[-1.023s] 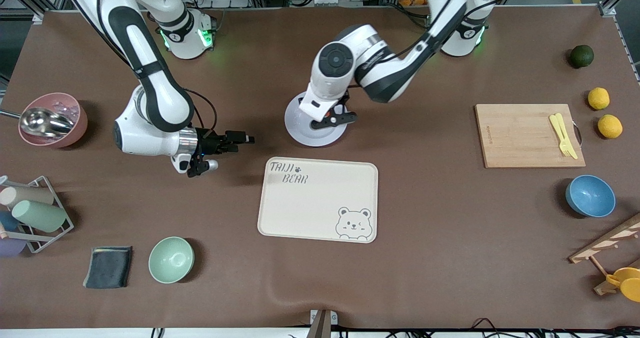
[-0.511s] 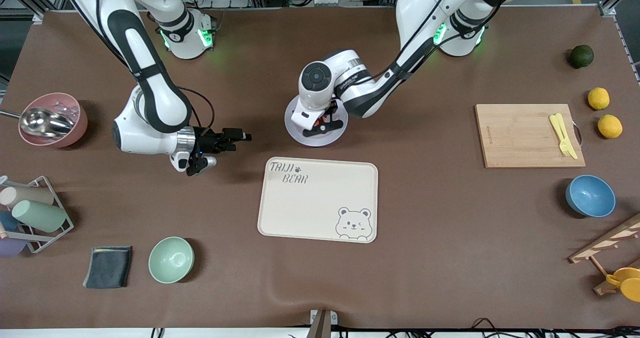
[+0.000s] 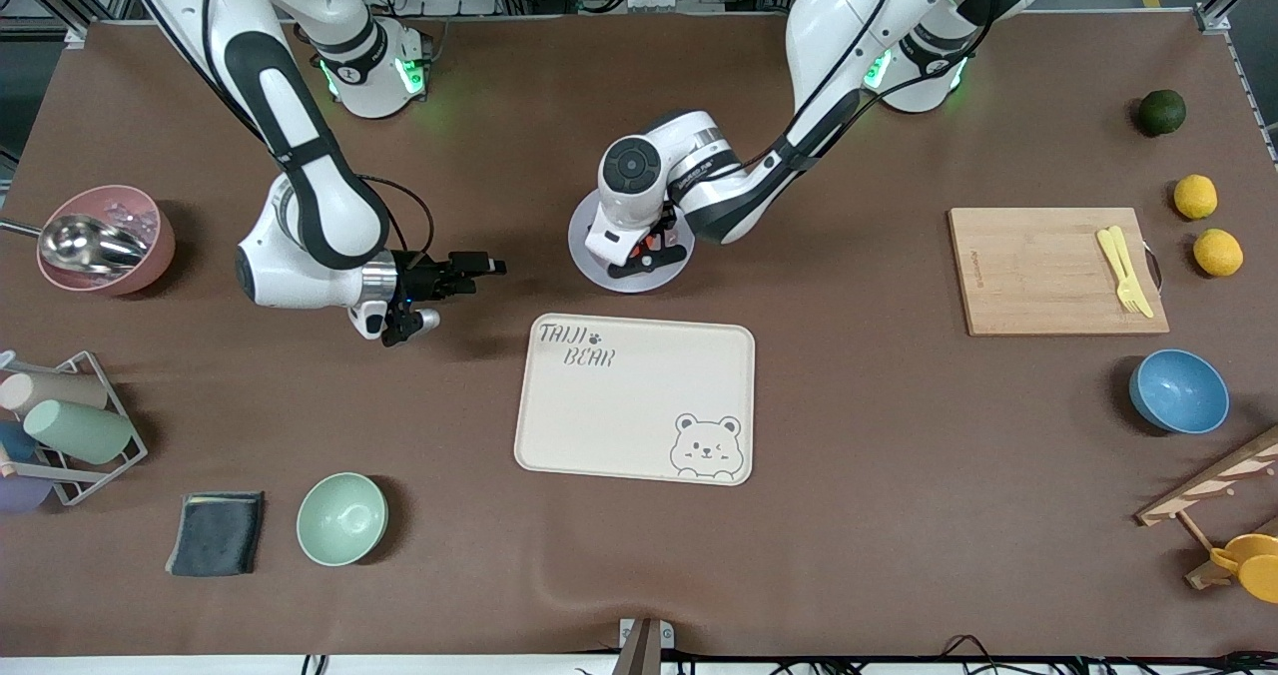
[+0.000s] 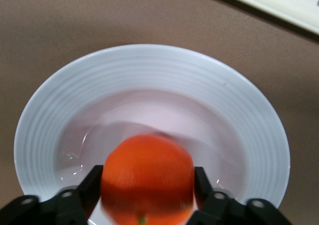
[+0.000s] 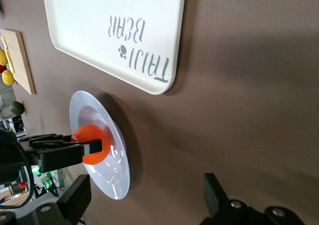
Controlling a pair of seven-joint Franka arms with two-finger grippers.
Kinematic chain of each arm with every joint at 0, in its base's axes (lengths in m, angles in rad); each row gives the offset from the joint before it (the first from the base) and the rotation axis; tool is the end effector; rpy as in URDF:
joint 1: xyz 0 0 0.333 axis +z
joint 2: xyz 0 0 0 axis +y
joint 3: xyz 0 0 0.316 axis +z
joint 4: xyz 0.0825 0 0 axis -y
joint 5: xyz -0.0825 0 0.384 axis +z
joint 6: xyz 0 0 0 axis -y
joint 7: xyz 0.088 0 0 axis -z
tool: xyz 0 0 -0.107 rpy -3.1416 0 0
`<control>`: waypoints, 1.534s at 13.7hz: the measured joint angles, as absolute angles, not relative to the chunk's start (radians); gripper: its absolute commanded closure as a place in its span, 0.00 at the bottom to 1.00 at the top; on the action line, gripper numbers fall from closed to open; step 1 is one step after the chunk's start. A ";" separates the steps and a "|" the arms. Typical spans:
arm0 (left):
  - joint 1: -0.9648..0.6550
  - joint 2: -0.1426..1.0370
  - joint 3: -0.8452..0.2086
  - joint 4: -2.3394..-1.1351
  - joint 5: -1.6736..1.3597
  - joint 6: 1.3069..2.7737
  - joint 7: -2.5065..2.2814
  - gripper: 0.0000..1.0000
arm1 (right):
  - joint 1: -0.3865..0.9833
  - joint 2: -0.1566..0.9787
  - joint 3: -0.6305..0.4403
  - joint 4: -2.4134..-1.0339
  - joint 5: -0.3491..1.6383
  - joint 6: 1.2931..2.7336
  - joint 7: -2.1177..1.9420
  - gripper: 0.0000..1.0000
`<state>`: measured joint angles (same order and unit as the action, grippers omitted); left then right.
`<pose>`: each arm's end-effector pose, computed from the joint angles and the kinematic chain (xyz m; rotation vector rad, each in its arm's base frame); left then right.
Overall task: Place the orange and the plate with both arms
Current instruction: 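Carry the orange over the white plate with the left gripper, then release the orange onto the plate and withdraw the left gripper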
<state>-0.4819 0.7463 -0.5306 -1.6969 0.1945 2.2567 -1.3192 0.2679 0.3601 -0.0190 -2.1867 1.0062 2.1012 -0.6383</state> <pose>0.3857 -0.5423 0.2015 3.0776 0.4344 -0.3496 0.4977 0.1679 0.2056 -2.3360 -0.1771 0.3105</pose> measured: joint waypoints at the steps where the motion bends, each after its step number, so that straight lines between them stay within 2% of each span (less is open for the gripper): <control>1: -0.481 0.746 -0.530 -1.696 0.195 2.257 -1.319 0.00 | 0.269 0.367 -0.019 -2.188 1.026 2.098 -0.641 0.00; 3: -0.476 0.743 -0.529 -1.685 0.195 2.259 -1.320 0.00 | 0.281 0.375 -0.014 -2.195 1.065 2.095 -0.646 0.00; 6: -0.432 0.685 -0.528 -1.657 0.197 2.249 -1.320 0.00 | 0.330 0.385 -0.009 -2.200 1.143 2.109 -0.662 0.05; 8: -0.390 0.603 -0.528 -1.644 0.199 2.189 -1.317 0.00 | 0.358 0.407 -0.008 -2.202 1.191 2.125 -0.727 0.13; 12: -0.315 0.450 -0.527 -1.617 0.200 2.109 -1.284 0.00 | 0.363 0.460 -0.008 -2.208 1.250 2.125 -0.835 0.15; 16: -0.206 0.398 -0.521 -1.538 0.201 1.977 -1.128 0.00 | 0.370 0.521 -0.006 -2.211 1.362 2.108 -0.964 0.21; 21: -0.042 0.336 -0.522 -1.465 0.201 1.856 -0.923 0.00 | 0.405 0.529 -0.005 -2.210 1.424 2.095 -0.978 0.24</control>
